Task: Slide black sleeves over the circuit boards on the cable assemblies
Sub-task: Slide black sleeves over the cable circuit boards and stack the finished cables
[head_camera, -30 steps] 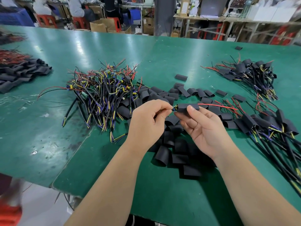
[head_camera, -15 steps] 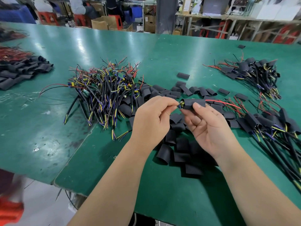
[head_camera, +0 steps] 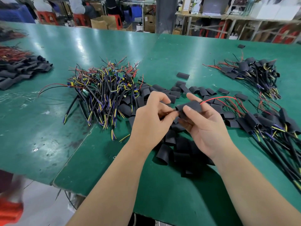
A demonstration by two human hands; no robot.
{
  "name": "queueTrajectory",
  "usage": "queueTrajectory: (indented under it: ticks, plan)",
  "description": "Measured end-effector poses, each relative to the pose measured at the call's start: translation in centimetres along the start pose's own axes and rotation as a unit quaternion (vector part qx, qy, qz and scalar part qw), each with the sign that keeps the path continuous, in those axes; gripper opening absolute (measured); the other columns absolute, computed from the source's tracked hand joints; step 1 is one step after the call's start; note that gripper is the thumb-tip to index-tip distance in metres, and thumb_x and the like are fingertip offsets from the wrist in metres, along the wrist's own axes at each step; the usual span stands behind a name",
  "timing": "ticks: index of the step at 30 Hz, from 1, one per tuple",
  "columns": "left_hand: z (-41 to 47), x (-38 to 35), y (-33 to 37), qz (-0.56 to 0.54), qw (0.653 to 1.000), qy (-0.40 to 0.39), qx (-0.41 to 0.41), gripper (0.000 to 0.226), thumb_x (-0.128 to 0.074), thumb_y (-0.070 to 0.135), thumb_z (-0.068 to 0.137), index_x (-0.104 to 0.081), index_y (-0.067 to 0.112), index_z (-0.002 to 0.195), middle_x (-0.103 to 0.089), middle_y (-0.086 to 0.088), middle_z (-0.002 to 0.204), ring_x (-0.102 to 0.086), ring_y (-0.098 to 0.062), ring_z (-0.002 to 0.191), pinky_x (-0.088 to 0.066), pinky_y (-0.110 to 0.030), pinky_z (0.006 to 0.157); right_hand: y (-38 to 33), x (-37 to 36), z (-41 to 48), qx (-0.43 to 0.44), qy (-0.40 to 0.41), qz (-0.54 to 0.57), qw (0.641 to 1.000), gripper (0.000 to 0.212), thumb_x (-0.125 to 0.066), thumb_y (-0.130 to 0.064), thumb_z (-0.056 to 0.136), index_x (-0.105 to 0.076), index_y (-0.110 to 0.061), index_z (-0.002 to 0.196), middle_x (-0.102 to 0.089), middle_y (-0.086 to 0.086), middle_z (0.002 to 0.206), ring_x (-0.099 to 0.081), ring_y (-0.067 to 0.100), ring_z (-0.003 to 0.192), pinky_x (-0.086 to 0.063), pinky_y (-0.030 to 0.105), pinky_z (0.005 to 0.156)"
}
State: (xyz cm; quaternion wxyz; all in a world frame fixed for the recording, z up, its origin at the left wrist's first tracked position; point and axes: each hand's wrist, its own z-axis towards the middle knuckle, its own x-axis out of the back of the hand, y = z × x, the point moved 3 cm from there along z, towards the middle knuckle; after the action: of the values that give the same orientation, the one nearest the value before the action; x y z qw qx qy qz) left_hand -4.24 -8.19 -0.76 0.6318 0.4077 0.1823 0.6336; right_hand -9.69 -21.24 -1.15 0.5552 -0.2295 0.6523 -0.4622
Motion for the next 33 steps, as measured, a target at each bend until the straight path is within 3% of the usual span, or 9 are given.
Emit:
queueTrajectory:
  ticks: [5,10,13,16,21,24,27,29,33]
  plan:
    - [0.9,1.8,-1.3,0.014,0.996,0.067,0.048,0.015,-0.057,0.034,0.087,-0.056,0.02,0.092,-0.065,0.01,0.073,-0.061,-0.005,0.068,-0.043,-0.011,0.062,-3.9,2.2,1.1,0.04,0.109,0.056,0.992,0.01,-0.055,-0.007,0.093,-0.053,-0.006,0.103,-0.071,0.009,0.084,-0.071,0.015,0.071,-0.051,0.017,0.058]
    - [1.2,2.4,-5.4,0.386,0.904,-0.048,0.179,0.031,-0.049,0.022,0.093,-0.057,0.025,0.123,-0.054,-0.005,0.121,-0.043,-0.028,0.113,-0.033,-0.034,0.093,-10.6,6.7,1.2,0.169,0.198,-0.125,0.957,0.012,-0.071,-0.023,0.083,-0.066,-0.016,0.091,-0.069,0.003,0.084,-0.065,0.008,0.062,-0.05,0.016,0.056]
    - [1.2,1.9,-5.6,0.417,0.889,-0.055,0.183,0.031,-0.049,0.03,0.095,-0.057,0.032,0.125,-0.055,-0.002,0.122,-0.043,-0.027,0.115,-0.033,-0.039,0.095,-12.6,9.9,0.9,0.13,0.254,-0.435,0.854,0.015,-0.07,-0.045,0.068,-0.066,-0.046,0.082,-0.07,-0.004,0.088,-0.069,0.021,0.075,-0.058,0.036,0.067]
    - [1.7,2.2,-5.6,0.439,0.879,-0.032,0.183,0.027,-0.05,0.031,0.095,-0.061,0.033,0.12,-0.064,0.001,0.114,-0.054,-0.025,0.109,-0.034,-0.04,0.092,-11.4,12.6,1.3,0.04,0.25,-0.629,0.735,0.015,-0.071,-0.027,0.072,-0.063,-0.026,0.085,-0.067,0.019,0.095,-0.064,0.042,0.093,-0.051,0.059,0.085]
    - [2.0,2.8,-4.2,0.369,0.911,0.067,0.17,0.026,-0.048,0.027,0.098,-0.065,0.036,0.115,-0.069,0.008,0.105,-0.062,-0.017,0.089,-0.027,-0.033,0.085,-8.6,10.5,0.8,0.057,0.285,-0.716,0.635,0.041,-0.074,-0.022,0.075,-0.066,-0.014,0.115,-0.063,0.024,0.112,-0.053,0.042,0.109,-0.043,0.046,0.095]
    - [1.9,3.2,-2.4,0.202,0.962,0.155,0.1,0.02,-0.057,0.019,0.093,-0.07,0.032,0.102,-0.068,0.013,0.095,-0.062,-0.01,0.075,-0.043,-0.039,0.088,-8.0,7.0,0.4,0.177,0.25,-0.657,0.689,0.022,-0.067,-0.015,0.081,-0.071,-0.017,0.103,-0.067,0.008,0.093,-0.06,0.023,0.086,-0.042,0.027,0.082]
    - [1.8,2.9,-1.6,0.038,0.992,0.112,0.051,0.022,-0.061,0.01,0.089,-0.068,0.031,0.09,-0.066,0.017,0.083,-0.061,-0.006,0.061,-0.05,-0.024,0.064,-5.3,4.5,0.7,0.086,0.125,-0.469,0.87,0.018,-0.069,-0.01,0.083,-0.072,-0.015,0.1,-0.069,-0.001,0.075,-0.056,0.004,0.058,-0.044,0.016,0.06]
    - [1.6,2.2,-1.4,-0.017,0.998,0.049,0.045,0.028,-0.063,0.007,0.087,-0.065,0.035,0.086,-0.065,0.02,0.08,-0.06,-0.005,0.055,-0.046,-0.014,0.056,-3.2,3.0,0.9,-0.021,0.015,-0.214,0.976,0.038,-0.072,-0.015,0.077,-0.065,-0.012,0.114,-0.071,0.009,0.095,-0.059,0.008,0.06,-0.045,0.019,0.057]
    - [1.1,1.1,-1.5,-0.032,0.998,-0.041,0.044,0.041,-0.067,0.01,0.083,-0.048,0.043,0.098,-0.065,0.016,0.081,-0.055,-0.013,0.054,-0.052,-0.033,0.061,-2.7,2.6,1.6,-0.015,-0.006,0.051,0.999,0.02,-0.062,-0.029,0.081,-0.067,-0.022,0.1,-0.073,0.004,0.098,-0.063,0.01,0.064,-0.049,0.018,0.056]
